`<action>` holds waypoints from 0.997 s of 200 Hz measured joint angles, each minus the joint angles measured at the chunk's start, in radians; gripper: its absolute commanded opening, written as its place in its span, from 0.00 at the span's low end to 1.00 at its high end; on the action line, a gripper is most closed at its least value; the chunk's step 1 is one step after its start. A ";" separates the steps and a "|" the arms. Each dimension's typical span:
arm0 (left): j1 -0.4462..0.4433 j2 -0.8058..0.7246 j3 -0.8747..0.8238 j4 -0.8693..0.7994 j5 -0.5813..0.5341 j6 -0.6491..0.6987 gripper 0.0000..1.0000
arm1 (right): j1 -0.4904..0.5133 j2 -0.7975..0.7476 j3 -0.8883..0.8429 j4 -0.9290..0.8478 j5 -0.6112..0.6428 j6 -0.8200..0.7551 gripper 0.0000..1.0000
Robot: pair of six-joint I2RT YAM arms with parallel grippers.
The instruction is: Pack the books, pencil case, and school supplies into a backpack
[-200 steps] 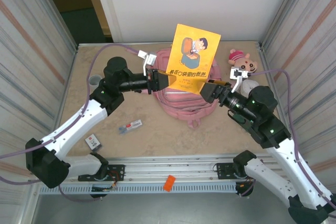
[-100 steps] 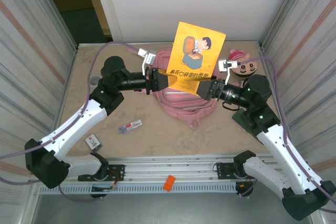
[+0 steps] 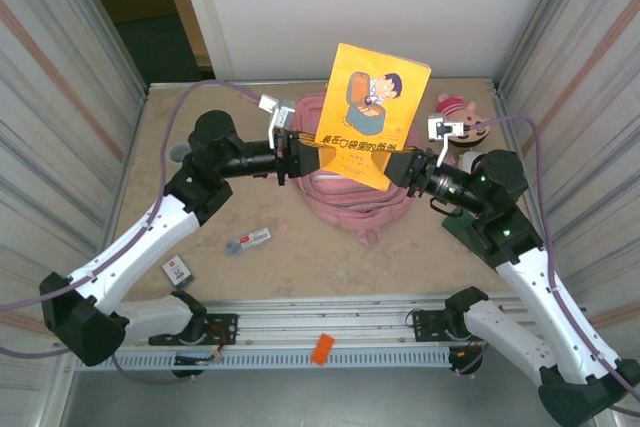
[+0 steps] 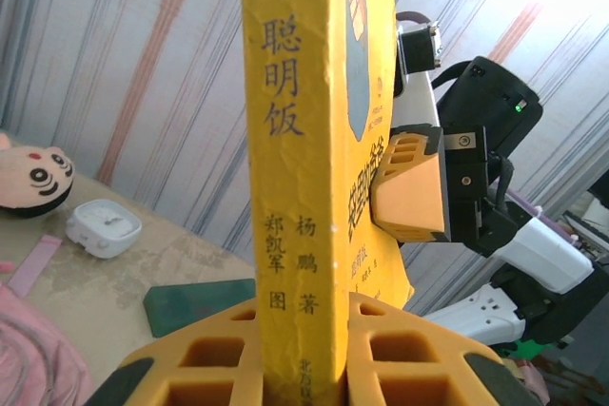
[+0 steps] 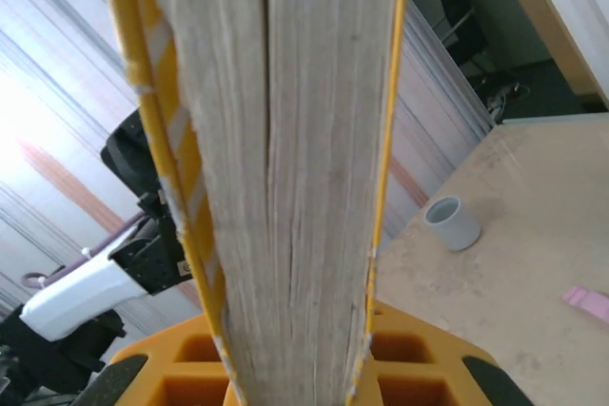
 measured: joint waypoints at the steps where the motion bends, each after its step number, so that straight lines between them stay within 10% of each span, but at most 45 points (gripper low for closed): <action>1: 0.000 0.000 0.000 -0.003 -0.001 0.003 0.26 | 0.000 0.000 0.000 -0.002 0.000 -0.002 0.11; 95: 0.008 -0.150 -0.007 -0.401 -0.211 0.458 0.77 | 0.041 0.019 0.106 -0.489 0.148 -0.600 0.00; 199: 0.000 -0.073 0.043 -0.830 -0.291 0.929 0.89 | 0.218 0.219 0.252 -0.932 0.301 -1.297 0.00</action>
